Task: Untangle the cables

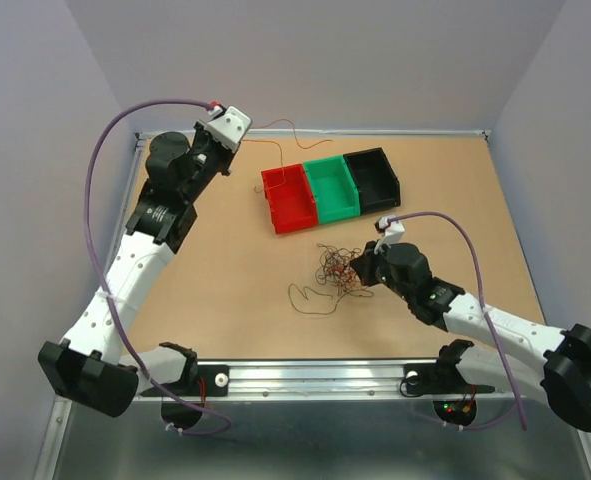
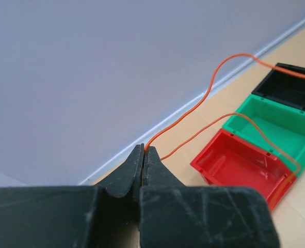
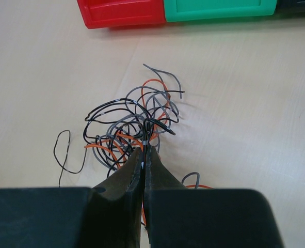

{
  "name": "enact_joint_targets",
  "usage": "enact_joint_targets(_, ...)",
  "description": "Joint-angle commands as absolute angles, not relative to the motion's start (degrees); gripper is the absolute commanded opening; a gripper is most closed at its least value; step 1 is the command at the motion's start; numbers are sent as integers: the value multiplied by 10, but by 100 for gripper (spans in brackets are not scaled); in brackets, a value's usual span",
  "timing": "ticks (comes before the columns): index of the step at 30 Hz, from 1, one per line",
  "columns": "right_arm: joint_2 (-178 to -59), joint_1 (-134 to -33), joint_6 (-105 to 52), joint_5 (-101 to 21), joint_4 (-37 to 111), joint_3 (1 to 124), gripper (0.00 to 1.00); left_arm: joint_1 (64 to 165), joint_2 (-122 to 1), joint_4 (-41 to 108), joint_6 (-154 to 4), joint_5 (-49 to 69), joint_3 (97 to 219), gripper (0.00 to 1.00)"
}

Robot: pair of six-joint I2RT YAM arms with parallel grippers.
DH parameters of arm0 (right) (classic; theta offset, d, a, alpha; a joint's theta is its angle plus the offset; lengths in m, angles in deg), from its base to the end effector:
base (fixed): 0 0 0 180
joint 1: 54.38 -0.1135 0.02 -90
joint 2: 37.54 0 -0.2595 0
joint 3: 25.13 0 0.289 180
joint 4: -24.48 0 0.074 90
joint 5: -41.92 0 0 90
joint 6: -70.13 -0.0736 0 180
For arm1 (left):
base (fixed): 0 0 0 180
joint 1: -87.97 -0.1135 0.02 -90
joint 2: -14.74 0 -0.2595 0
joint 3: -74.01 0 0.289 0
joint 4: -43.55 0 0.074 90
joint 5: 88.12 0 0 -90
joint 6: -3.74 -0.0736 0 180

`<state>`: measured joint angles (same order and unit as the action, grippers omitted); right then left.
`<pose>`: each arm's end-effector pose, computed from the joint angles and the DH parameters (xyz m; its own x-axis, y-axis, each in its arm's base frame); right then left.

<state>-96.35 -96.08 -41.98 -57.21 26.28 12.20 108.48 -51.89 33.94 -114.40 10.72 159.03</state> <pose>0.2237 0.1837 0.1717 -0.4796 0.0704 -0.8746 -0.3966 0.8718 0.2876 0.3110 -0.1284 0.4653 0.3564 0.3642 -0.8604 0.3633 0.7944 0.4868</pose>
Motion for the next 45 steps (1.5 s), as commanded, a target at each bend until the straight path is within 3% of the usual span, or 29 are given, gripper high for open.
enact_joint_targets(1, -936, -965, -433, -592, 248, 111, 0, 1084, -551, 418, -1101, 151, 1590, 0)
enact_joint_targets(5, -920, -965, -436, -589, 248, 104, 2, 1085, -590, 473, -1073, 198, 1570, 0)
enact_joint_targets(6, -920, -965, -435, -586, 248, 104, 10, 1085, -600, 475, -1066, 209, 1574, 0)
enact_joint_targets(7, -921, -965, -432, -581, 248, 106, 25, 1086, -625, 474, -1062, 219, 1579, 0)
enact_joint_targets(8, -920, -965, -429, -577, 248, 109, 56, 1086, -636, 473, -1058, 234, 1589, 0)
enact_joint_targets(11, -912, -965, -418, -567, 245, 130, 85, 1088, -671, 472, -1055, 253, 1603, 0)
enact_joint_targets(16, -898, -965, -363, -577, 249, 198, 100, 1089, -705, 476, -1055, 261, 1606, 0)
enact_joint_targets(22, -954, -965, -242, -556, 154, 261, 100, 1090, -718, 476, -1062, 281, 1596, 0)
enact_joint_targets(26, -1062, -965, -149, -542, 146, 363, 100, 1100, -722, 448, -1071, 269, 1603, 0)
enact_joint_targets(38, -1237, -957, 60, -468, 68, 485, 100, 1142, -706, 368, -1117, 222, 1590, 0)
enact_joint_targets(45, -1313, -939, 76, -425, 39, 512, 100, 1152, -695, 361, -1120, 203, 1568, 0)
